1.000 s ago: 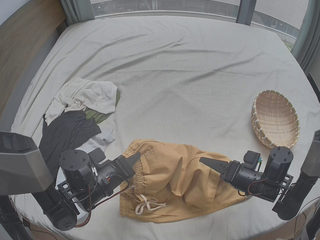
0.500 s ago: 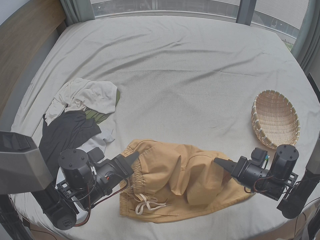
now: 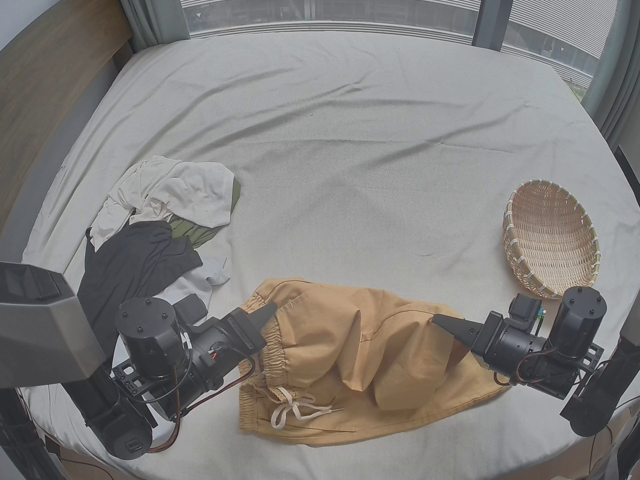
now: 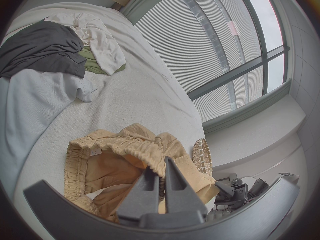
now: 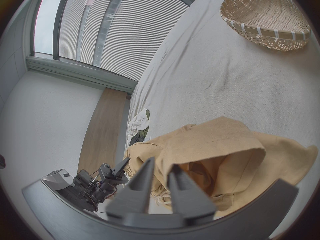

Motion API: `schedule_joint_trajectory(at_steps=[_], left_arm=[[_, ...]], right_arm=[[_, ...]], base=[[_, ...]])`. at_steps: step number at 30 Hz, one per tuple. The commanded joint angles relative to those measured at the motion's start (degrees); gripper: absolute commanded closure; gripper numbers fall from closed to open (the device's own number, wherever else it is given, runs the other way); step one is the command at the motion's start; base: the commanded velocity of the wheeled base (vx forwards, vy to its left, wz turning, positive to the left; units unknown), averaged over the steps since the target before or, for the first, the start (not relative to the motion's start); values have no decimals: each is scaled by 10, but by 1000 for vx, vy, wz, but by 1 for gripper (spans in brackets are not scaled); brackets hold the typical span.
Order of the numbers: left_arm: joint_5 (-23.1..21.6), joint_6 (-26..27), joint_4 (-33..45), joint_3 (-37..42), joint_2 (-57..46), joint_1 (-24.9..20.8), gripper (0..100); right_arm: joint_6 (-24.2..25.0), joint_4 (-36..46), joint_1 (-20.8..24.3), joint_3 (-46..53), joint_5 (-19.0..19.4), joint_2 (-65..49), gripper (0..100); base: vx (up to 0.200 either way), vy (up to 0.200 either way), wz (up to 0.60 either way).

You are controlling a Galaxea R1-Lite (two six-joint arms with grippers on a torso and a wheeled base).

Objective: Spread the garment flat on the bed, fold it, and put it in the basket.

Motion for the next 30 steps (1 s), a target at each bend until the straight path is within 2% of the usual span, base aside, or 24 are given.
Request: schedule_joint_trajectory(at_steps=[1,18,19,23,30], left_arm=[[0,0,0,0,-1,-1,100],[7,0,0,0,-1,-1,100],[7,0,0,0,-2,-1,100],[7,0,0,0,-2,-1,100],[7,-2,0,-1,-7,-1,100]], right_arm=[[-1,0,1,-20,1,18,0],[-11,-1,2,-47,-6,38,0],[-13,-1,2,-49,-10,40,100],[-35,-1,2,-47,-10,49,100],[-38,-1,0,-42,-11,39,100]], base=[[0,0,0],[0,0,0],[0,0,0],[0,0,0],[0,0,0]])
